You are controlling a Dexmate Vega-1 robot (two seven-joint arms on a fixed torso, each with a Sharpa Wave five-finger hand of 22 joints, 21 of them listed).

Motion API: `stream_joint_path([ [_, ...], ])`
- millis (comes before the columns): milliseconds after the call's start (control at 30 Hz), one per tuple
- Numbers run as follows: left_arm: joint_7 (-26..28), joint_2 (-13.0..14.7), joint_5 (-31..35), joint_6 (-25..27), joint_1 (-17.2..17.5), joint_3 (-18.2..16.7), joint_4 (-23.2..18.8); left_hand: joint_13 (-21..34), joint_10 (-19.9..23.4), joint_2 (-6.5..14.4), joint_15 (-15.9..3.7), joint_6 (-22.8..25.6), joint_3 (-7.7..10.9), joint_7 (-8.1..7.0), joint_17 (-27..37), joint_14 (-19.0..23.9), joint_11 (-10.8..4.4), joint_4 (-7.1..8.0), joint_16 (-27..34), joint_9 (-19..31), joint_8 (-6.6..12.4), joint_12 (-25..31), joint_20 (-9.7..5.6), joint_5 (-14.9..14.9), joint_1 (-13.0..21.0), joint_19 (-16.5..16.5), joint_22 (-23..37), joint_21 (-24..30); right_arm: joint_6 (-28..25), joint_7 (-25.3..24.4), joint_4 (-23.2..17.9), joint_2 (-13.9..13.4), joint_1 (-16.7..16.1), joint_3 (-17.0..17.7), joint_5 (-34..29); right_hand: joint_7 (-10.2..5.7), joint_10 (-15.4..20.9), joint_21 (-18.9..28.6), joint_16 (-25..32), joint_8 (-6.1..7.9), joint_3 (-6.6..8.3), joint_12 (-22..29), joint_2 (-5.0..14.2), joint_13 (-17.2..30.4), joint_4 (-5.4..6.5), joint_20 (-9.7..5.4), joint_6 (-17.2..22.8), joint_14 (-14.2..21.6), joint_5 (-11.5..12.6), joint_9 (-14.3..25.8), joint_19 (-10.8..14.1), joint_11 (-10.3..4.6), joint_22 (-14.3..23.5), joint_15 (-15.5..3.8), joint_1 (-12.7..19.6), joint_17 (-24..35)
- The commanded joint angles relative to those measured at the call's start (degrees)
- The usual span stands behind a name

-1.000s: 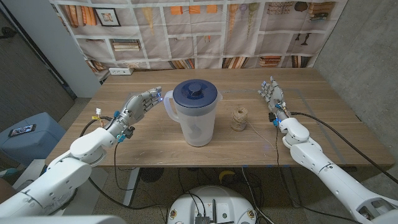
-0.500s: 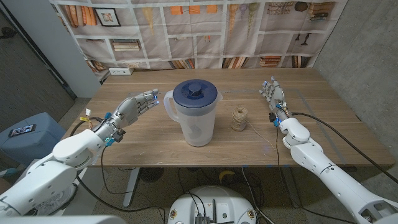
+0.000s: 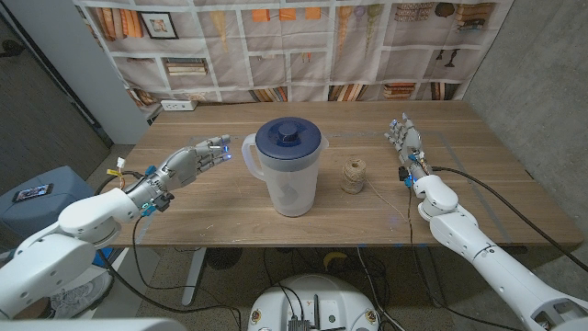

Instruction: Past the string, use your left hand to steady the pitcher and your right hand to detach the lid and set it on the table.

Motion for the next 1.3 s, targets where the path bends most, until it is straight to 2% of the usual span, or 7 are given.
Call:
stream_joint_path([
  [33, -5.39, 2.36, 0.46, 5.64, -1.08, -2.76, 0.62, 0.33, 0.36, -0.14, -4.22, -0.44, 1.08, -0.65, 0.25, 0.34, -0.43, -0.05, -0.03, 0.25, 0.18, 0.4, -1.69, 0.75, 2.42, -1.8, 0.07, -0.3, 0.31, -0.87, 0.02, 0.45, 0.05, 0.05, -0.52, -0.02, -0.01, 0.28, 0.3, 0.35, 0.13, 0.24, 1.33, 0.01, 0.24, -0.04, 0.02, -0.04, 0.49, 0.14, -0.41, 0.23, 0.15, -0.19, 0.03, 0.05],
  [333, -8.34, 4.33, 0.79, 8.51, -5.85, -0.61, 2.62, 0.42, 0.51, -0.25, -5.28, -0.38, 2.45, -1.08, 0.24, 0.37, -1.18, -0.03, 0.07, 0.33, 0.44, 0.47, -0.33, 1.22, 6.29, -3.66, 0.05, -0.13, 1.57, -0.54, 0.36, 0.81, -0.57, 0.42, -0.02, -0.03, -0.01, 0.31, 0.37, 0.38, 0.08, 0.25, 1.29, 0.0, 0.35, 0.12, 0.05, 0.02, 0.48, 0.14, -0.35, 0.23, 0.15, -0.14, -0.09, -0.01],
  [633, -10.9, 5.6, 0.51, 9.07, -9.65, 1.82, 5.14, 0.48, 3.04, -0.86, -7.0, 1.8, 3.75, -1.54, 0.18, 3.07, -1.88, -0.1, 0.61, 0.39, 1.25, 1.18, -0.55, 1.49, 11.39, -2.93, 0.03, 0.45, 1.86, -0.66, 0.17, 0.97, -0.62, 0.52, -0.04, -0.07, 0.01, 0.35, 0.42, 0.41, 0.08, 0.28, 1.31, 0.0, 0.49, 0.3, 0.08, 0.06, 0.51, 0.13, -0.28, 0.22, 0.15, -0.04, -0.17, -0.13],
  [833, -14.15, 7.79, -0.85, 10.62, -12.2, 4.07, 6.41, 0.51, 3.0, -1.67, -7.1, 0.97, 3.87, -1.53, 0.19, 3.28, -2.04, -0.11, 0.41, 0.4, 0.85, 0.98, -0.63, 1.38, 13.17, -3.37, 0.03, 0.26, 1.88, -1.21, -0.11, 1.12, -1.12, 0.66, 0.0, -0.1, 0.01, 0.36, 0.45, 0.43, 0.04, 0.29, 1.26, 0.0, 0.58, 0.46, 0.09, 0.08, 0.51, 0.13, -0.28, 0.25, 0.16, 0.02, -0.25, -0.19],
  [967, -16.11, 9.11, -1.77, 11.43, -13.8, 5.55, 7.12, 0.56, 1.77, -3.83, -6.4, -0.47, 3.38, -1.51, 0.23, 1.79, -1.81, -0.03, -0.11, 0.39, 0.37, 0.43, -0.6, 0.86, 14.93, -4.58, 0.06, 0.05, 1.67, -1.64, -0.41, 1.05, -1.46, 0.73, -0.1, -0.06, 0.03, 0.37, 0.47, 0.44, 0.02, 0.3, 1.24, 0.0, 0.65, 0.54, 0.11, 0.09, 0.51, 0.13, -0.28, 0.22, 0.16, 0.01, -0.3, -0.23],
  [1100, -16.94, 9.68, -2.29, 11.39, -15.0, 6.68, 7.64, 0.57, 0.7, -5.01, -5.77, -1.25, 3.01, -1.46, 0.26, 1.03, -1.28, 0.04, -0.23, 0.38, 0.19, 0.1, -0.53, 0.61, 15.63, -5.12, 0.1, 0.09, 1.93, -1.68, -0.33, 1.15, -1.56, 0.78, -0.12, -0.01, 0.0, 0.38, 0.48, 0.44, 0.0, 0.29, 1.2, 0.0, 0.69, 0.56, 0.1, 0.09, 0.52, 0.13, -0.26, 0.23, 0.16, 0.14, -0.32, -0.29],
  [1300, -18.29, 10.11, -2.59, 10.96, -18.69, 9.88, 9.0, 0.57, 0.54, -5.75, -5.83, -1.29, 2.72, -1.4, 0.27, 0.83, -1.47, 0.1, -0.17, 0.38, 0.28, 0.13, -0.62, 0.43, 16.07, -5.33, 0.11, 0.15, 2.21, -1.77, -0.13, 1.28, -1.72, 0.9, -0.08, -0.05, 0.02, 0.38, 0.51, 0.47, -0.04, 0.31, 1.16, 0.0, 0.78, 0.63, 0.15, 0.09, 0.53, 0.13, -0.26, 0.23, 0.16, 0.13, -0.39, -0.35],
])
